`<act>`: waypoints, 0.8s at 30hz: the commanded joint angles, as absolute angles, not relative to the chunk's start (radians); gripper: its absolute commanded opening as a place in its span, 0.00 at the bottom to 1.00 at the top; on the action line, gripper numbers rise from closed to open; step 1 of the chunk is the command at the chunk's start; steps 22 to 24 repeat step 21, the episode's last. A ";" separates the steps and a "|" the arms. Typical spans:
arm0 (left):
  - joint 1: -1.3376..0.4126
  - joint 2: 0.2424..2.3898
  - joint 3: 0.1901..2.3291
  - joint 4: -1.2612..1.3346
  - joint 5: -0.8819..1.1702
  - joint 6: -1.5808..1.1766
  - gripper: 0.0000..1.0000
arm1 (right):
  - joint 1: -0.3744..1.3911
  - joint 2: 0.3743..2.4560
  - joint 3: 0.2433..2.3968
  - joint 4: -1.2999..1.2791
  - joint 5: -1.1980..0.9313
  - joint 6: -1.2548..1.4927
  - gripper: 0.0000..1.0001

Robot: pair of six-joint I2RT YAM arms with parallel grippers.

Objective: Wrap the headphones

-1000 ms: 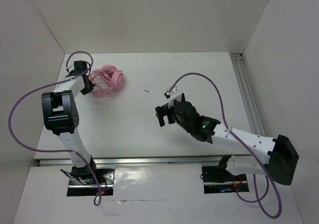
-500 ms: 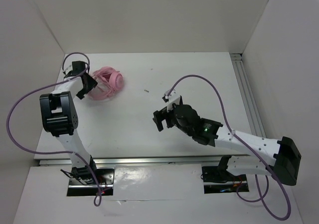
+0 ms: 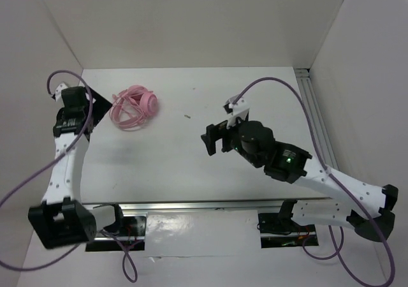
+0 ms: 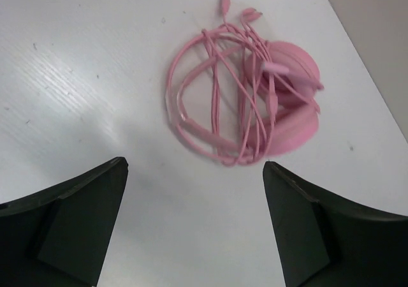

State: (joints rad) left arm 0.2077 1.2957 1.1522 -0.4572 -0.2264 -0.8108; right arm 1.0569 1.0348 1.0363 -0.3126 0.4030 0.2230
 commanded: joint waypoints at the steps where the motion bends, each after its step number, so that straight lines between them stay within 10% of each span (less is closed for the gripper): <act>1: 0.218 1.039 1.057 -0.468 -0.044 -0.661 1.00 | 1.068 0.933 1.199 -0.495 0.541 0.264 1.00; 12: 0.199 0.399 1.023 -0.721 0.345 -0.529 1.00 | 1.068 0.740 1.408 -0.819 0.621 0.264 1.00; 24: 0.164 0.304 1.088 -0.818 0.286 -0.522 1.00 | 1.068 0.657 1.361 -0.819 0.650 0.272 1.00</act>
